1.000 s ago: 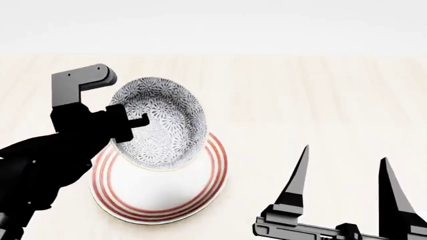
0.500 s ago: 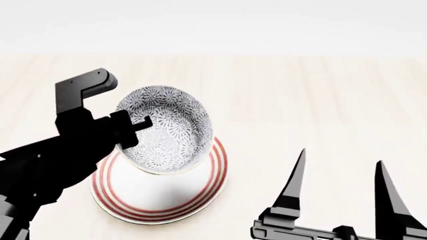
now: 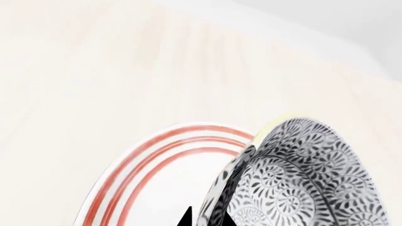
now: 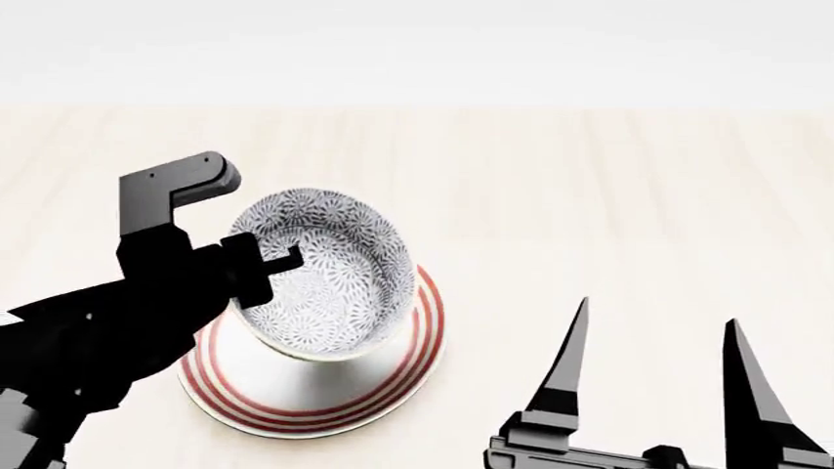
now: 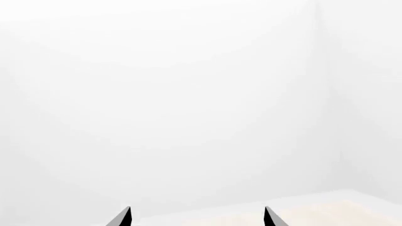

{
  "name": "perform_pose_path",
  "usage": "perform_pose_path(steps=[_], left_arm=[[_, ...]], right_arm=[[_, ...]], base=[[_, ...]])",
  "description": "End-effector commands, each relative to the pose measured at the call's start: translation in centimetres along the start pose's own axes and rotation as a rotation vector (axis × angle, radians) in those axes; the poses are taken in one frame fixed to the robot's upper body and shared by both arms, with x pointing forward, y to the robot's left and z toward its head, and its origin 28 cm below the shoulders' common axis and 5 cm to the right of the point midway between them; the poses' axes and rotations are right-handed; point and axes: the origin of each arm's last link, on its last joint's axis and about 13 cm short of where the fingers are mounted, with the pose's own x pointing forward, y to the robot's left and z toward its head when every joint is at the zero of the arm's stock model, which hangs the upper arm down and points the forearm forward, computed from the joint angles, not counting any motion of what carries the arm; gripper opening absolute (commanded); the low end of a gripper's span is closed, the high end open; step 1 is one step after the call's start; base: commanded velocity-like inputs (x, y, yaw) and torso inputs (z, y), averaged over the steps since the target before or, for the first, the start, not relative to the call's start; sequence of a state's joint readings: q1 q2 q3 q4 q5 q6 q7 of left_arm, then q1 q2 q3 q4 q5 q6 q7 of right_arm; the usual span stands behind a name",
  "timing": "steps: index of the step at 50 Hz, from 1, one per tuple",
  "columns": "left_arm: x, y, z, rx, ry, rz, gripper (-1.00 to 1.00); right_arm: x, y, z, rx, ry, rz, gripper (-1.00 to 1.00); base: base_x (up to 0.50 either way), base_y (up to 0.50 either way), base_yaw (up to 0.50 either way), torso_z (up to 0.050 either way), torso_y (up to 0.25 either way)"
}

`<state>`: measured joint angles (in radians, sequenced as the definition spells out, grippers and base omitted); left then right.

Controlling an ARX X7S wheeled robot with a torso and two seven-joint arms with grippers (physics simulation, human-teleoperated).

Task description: Put the bowl on the plate.

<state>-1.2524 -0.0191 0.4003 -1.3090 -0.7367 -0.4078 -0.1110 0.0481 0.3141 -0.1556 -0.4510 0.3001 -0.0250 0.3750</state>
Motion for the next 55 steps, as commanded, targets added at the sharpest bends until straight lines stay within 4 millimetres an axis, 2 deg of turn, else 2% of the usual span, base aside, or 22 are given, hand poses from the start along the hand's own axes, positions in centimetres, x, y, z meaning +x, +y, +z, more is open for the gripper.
perform_pose_path(steps=[1, 25, 41, 42, 46, 55], left_arm=[[0.2, -1.4, -0.8, 0.043, -0.004, 0.003, -1.0], [0.3, -1.7, -2.4, 0.07, 0.034, 0.028, -1.0], [0.5, -1.3, -2.7, 0.081, 0.009, 0.026, -1.0], [0.5, -1.3, -2.7, 0.082, 0.007, 0.027, 1.0], [0.5, -1.1, -2.5, 0.089, -0.009, 0.033, 1.0], [0.7, -0.6, -1.4, 0.295, -0.14, 0.092, 1.0]], right_arm=[[0.0, 0.0, 0.1, -0.008, -0.01, 0.005, 1.0], [-0.2, 0.1, -0.2, -0.007, 0.003, 0.017, 1.0], [-0.3, 0.1, -0.3, -0.008, 0.008, 0.02, 1.0], [-0.3, 0.1, -0.3, -0.008, 0.007, 0.02, 1.0], [-0.3, 0.1, -0.3, -0.008, 0.009, 0.021, 1.0], [-0.4, 0.1, -0.3, -0.008, 0.013, 0.026, 1.0]], base=[[0.0, 0.0, 0.0, 0.0, 0.0], [0.0, 0.0, 0.0, 0.0, 0.0], [0.0, 0.0, 0.0, 0.0, 0.0], [0.0, 0.0, 0.0, 0.0, 0.0], [0.0, 0.0, 0.0, 0.0, 0.0], [0.0, 0.0, 0.0, 0.0, 0.0]])
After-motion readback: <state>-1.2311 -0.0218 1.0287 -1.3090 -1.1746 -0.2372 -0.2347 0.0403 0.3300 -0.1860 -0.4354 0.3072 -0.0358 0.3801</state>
